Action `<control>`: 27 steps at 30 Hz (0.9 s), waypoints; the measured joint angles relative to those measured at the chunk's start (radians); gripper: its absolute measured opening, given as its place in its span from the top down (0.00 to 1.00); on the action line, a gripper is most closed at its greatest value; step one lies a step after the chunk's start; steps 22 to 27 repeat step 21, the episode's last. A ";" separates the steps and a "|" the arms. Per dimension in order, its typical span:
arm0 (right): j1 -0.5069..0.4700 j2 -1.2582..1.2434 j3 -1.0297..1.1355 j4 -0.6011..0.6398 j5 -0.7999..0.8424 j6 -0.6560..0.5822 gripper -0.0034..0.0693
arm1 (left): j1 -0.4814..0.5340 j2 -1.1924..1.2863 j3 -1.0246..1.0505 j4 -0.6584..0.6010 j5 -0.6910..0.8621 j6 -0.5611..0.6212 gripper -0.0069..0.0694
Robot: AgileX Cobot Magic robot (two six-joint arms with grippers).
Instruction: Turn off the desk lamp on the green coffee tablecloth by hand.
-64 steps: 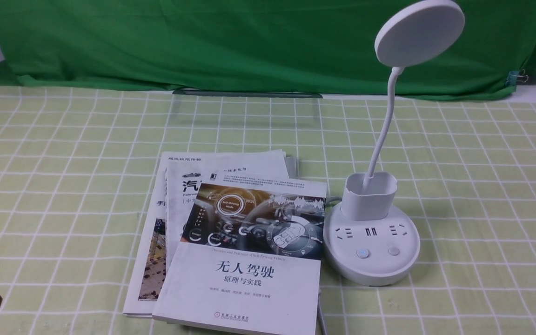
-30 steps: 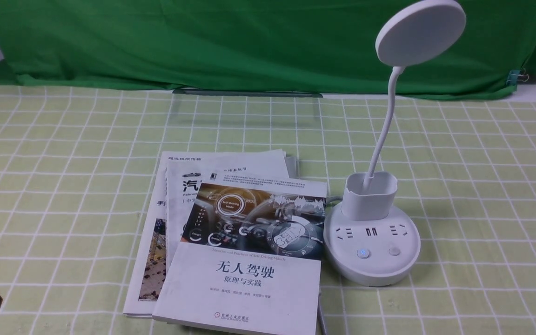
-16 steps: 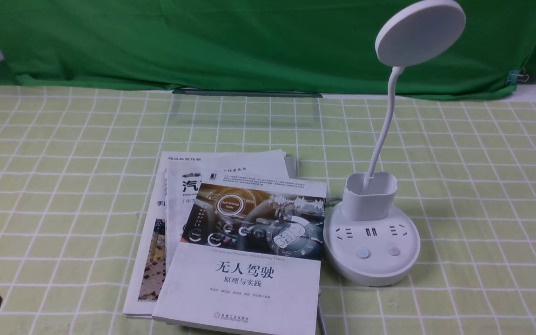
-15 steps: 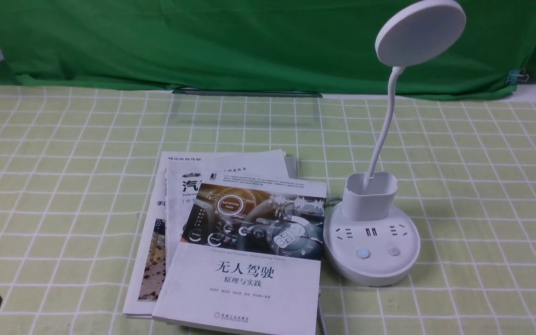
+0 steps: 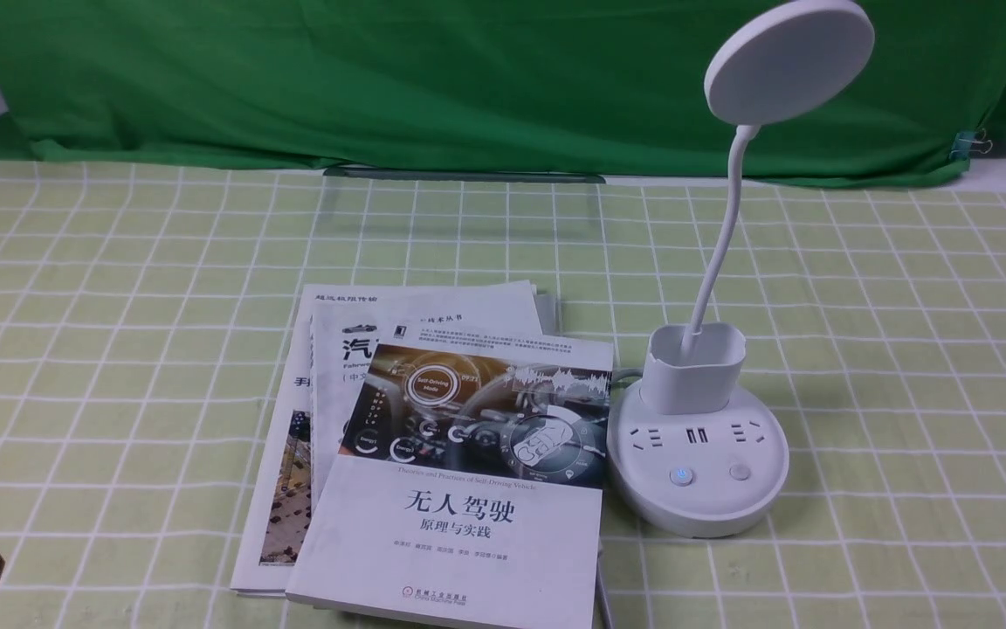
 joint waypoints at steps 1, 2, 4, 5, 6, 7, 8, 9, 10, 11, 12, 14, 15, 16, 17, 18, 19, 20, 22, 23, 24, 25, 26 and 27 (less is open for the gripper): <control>0.000 0.000 0.000 0.000 0.000 0.000 0.73 | 0.000 0.000 0.000 0.000 0.000 0.000 0.37; 0.000 0.000 0.000 0.000 0.000 0.000 0.72 | 0.000 0.000 0.000 0.000 0.000 0.000 0.37; 0.000 0.000 0.000 0.000 0.000 0.000 0.71 | 0.000 0.000 0.000 0.000 0.000 0.000 0.37; 0.000 0.000 0.000 0.000 0.000 0.000 0.71 | 0.000 0.000 0.000 0.000 0.000 0.000 0.37; 0.000 0.000 0.000 0.000 0.000 0.000 0.71 | 0.000 0.000 0.000 0.000 0.000 0.000 0.37; 0.000 0.000 0.000 0.000 0.000 0.000 0.70 | 0.000 0.000 0.000 0.000 0.000 0.000 0.37; 0.000 0.000 0.000 0.000 0.000 0.000 0.70 | 0.000 0.000 0.000 0.000 0.000 0.000 0.37; 0.000 0.000 0.000 0.000 0.000 0.000 0.70 | 0.000 0.000 0.000 0.000 0.000 0.000 0.37; 0.000 0.000 0.000 0.000 0.000 0.000 0.69 | 0.000 0.000 0.000 0.000 0.000 0.000 0.37; 0.000 0.000 0.000 0.000 0.000 0.000 0.69 | 0.000 0.000 0.000 0.000 0.000 0.000 0.37; 0.000 0.000 0.000 0.000 0.000 0.000 0.69 | 0.000 0.000 0.000 0.000 0.000 0.000 0.37; 0.000 0.000 0.000 0.000 0.000 0.001 0.68 | 0.000 0.000 0.000 0.000 0.000 0.000 0.37; 0.000 0.000 0.000 0.000 0.000 0.001 0.68 | 0.000 0.000 0.000 0.000 0.000 0.000 0.37; 0.000 0.000 0.000 0.000 0.000 0.001 0.68 | 0.000 0.000 0.000 0.000 0.000 0.000 0.37; 0.000 0.000 0.000 0.000 0.000 0.001 0.68 | 0.000 0.000 0.000 0.000 0.000 0.000 0.37; 0.000 0.000 0.000 0.000 0.000 0.001 0.67 | 0.000 0.000 0.000 0.000 0.000 0.000 0.37; 0.000 0.000 0.000 0.000 0.000 0.001 0.67 | 0.000 0.000 0.000 0.000 0.000 0.000 0.37; 0.000 0.000 0.000 0.000 0.000 0.001 0.66 | 0.000 0.000 0.000 0.000 0.000 0.000 0.37; 0.000 0.000 0.000 0.000 0.000 0.001 0.65 | 0.000 0.000 0.000 0.000 0.000 0.000 0.37; 0.000 0.000 0.000 0.000 0.000 0.001 0.65 | 0.000 0.000 0.000 0.000 0.000 0.000 0.37; 0.000 0.000 0.000 0.000 0.000 0.001 0.65 | 0.000 0.000 0.000 0.000 0.000 0.000 0.37; 0.000 0.000 0.000 0.000 0.000 0.001 0.65 | 0.000 0.000 0.000 0.000 0.000 0.000 0.37; 0.000 0.000 0.000 0.000 0.000 0.001 0.65 | 0.000 0.000 0.000 0.000 0.000 0.000 0.37; 0.000 0.000 0.000 0.000 0.000 0.001 0.65 | 0.000 0.000 0.000 0.000 0.000 0.000 0.37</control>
